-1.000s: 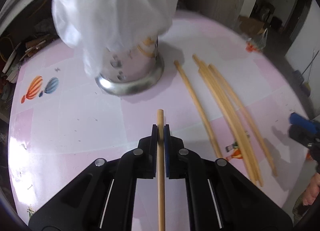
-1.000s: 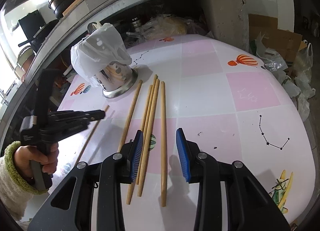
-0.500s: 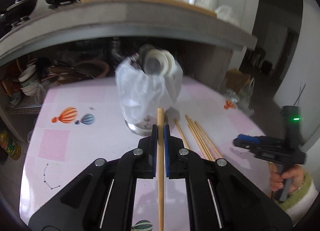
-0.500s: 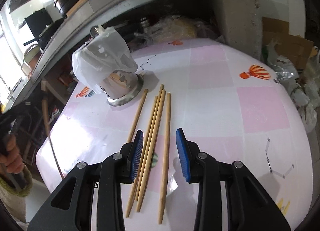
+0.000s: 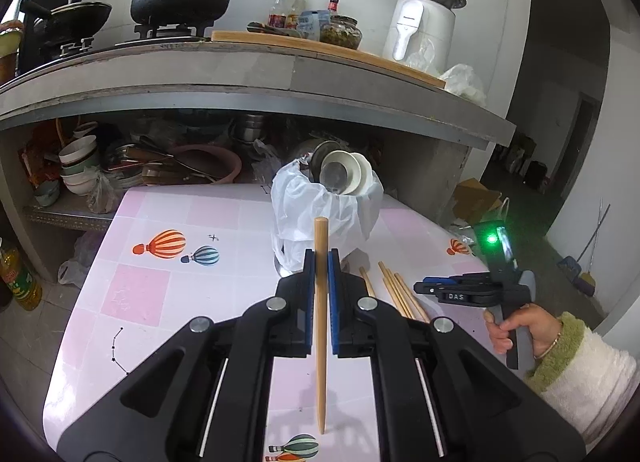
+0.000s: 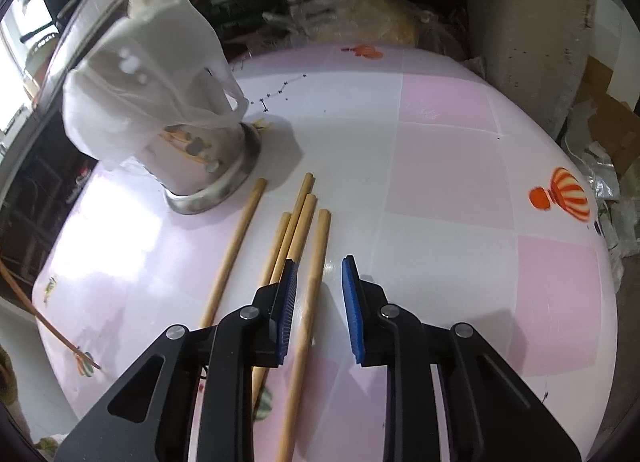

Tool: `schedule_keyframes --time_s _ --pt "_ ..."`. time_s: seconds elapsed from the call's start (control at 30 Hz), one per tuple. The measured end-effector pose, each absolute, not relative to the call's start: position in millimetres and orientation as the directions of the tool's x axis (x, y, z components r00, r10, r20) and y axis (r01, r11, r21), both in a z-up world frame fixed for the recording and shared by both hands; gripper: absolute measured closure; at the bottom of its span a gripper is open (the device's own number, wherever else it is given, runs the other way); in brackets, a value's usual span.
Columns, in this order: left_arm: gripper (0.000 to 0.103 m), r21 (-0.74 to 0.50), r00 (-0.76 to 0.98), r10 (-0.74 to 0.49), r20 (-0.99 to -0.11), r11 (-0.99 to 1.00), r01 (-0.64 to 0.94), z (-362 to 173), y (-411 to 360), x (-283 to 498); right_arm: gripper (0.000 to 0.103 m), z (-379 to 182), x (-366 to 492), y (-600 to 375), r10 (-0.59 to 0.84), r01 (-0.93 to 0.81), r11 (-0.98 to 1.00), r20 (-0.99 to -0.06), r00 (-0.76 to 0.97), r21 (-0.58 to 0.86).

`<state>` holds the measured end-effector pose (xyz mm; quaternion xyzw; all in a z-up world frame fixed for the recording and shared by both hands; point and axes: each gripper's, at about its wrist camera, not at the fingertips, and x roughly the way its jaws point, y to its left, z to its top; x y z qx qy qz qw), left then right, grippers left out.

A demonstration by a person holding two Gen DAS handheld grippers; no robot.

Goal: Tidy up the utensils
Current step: 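Close the right tool on another chopstick while the left tool holds its chopstick up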

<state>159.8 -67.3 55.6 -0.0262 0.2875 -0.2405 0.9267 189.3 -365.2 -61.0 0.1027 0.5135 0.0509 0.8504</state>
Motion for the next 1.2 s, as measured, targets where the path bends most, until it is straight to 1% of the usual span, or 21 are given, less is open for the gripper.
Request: schedule_keyframes --time_s 0.1,0.17,0.37,0.5,0.6,0.7,0.9,1.07,1.2 --pt "0.098 -0.194 0.722 -0.461 -0.515 0.884 0.426 56.0 -63.7 158.9 0.080 -65.1 199.0 -362.0 0.181 0.006 0.979 -0.879 0.441 0.204" --pt "0.098 -0.197 0.723 -0.462 -0.514 0.884 0.424 55.5 -61.9 159.3 0.084 -68.7 203.3 -361.1 0.178 0.000 0.981 -0.889 0.421 0.196" --pt "0.098 -0.204 0.723 -0.464 -0.513 0.883 0.422 54.3 -59.3 159.8 0.088 -75.9 215.9 -355.7 0.148 -0.017 0.988 -0.912 0.383 0.153" --pt "0.098 -0.207 0.721 -0.465 -0.513 0.883 0.421 54.4 -58.6 160.2 0.089 -76.9 224.0 -350.9 0.131 -0.027 0.991 -0.918 0.374 0.131" --pt "0.098 -0.210 0.722 -0.464 -0.513 0.883 0.419 54.2 -58.0 160.5 0.093 -77.1 225.6 -345.5 0.099 -0.041 0.995 -0.921 0.376 0.090" --pt "0.098 -0.212 0.722 -0.464 -0.513 0.884 0.418 53.3 -57.6 160.6 0.096 -77.4 225.1 -344.7 0.095 -0.030 0.995 -0.919 0.384 0.090" --pt "0.098 -0.215 0.719 -0.466 -0.516 0.882 0.418 52.9 -57.3 161.3 0.096 -70.9 215.7 -349.1 0.120 0.005 0.991 -0.897 0.425 0.135" --pt "0.098 -0.215 0.718 -0.467 -0.516 0.882 0.419 52.8 -57.8 161.8 0.096 -40.3 200.5 -360.5 0.134 0.033 0.984 -0.851 0.507 0.175" --pt "0.098 -0.213 0.719 -0.467 -0.515 0.882 0.420 52.7 -59.5 160.4 0.096 -1.3 178.5 -373.0 0.138 0.045 0.978 -0.789 0.599 0.205"
